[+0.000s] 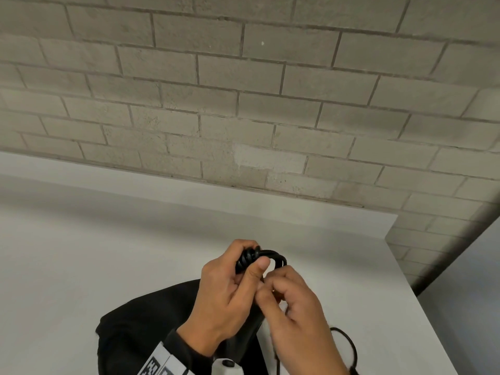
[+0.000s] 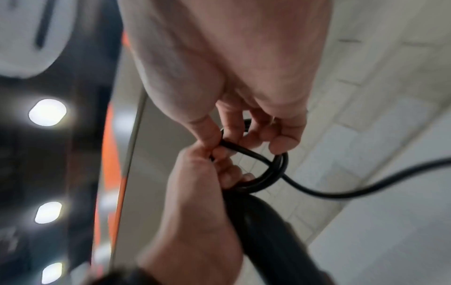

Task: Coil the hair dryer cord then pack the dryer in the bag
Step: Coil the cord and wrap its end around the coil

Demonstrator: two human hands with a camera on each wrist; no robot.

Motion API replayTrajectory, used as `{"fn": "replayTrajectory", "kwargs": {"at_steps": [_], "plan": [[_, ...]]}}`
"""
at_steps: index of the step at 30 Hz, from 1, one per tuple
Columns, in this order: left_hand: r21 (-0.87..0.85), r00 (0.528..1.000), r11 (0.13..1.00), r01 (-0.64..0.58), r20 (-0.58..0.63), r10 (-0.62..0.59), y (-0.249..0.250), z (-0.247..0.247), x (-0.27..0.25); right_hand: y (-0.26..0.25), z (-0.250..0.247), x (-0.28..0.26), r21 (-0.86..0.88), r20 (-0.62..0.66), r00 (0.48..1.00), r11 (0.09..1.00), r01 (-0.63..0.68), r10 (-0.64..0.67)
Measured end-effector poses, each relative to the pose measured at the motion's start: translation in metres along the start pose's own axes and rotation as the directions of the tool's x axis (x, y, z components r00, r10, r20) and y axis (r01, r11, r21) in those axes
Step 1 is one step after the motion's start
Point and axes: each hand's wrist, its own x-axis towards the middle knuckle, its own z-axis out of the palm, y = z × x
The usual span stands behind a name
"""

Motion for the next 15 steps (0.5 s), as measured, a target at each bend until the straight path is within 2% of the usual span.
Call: {"fn": "replayTrajectory", "kwargs": {"at_steps": [3,5,7,10,12,15], "plan": [[-0.022,0.998,0.999,-0.035,0.050,0.036,0.005,0.001,-0.001,-0.001,-0.013,0.003,0.252,0.202,0.978,0.963,-0.093,0.041],[0.012,0.997,0.998,-0.054,0.062,0.053,0.005,0.003,-0.001,0.001,-0.019,0.000,0.343,0.217,0.976,0.935,-0.093,0.017],[0.021,0.998,0.998,-0.054,0.044,0.053,0.003,0.002,0.000,0.006,-0.020,-0.007,0.328,0.144,0.989,0.945,-0.019,-0.030],[0.028,0.999,0.999,-0.046,0.024,0.045,0.000,0.000,0.002,0.012,-0.013,-0.016,0.059,-0.057,0.994,0.994,0.097,-0.093],[0.035,0.998,0.998,-0.048,0.035,0.047,-0.001,0.000,0.002,0.014,-0.006,-0.020,-0.031,-0.157,0.982,0.995,0.098,-0.102],[0.046,0.998,0.998,-0.046,0.040,0.044,-0.004,0.000,0.003,0.007,-0.004,-0.022,0.016,-0.250,0.968,0.999,0.028,-0.023]]}}
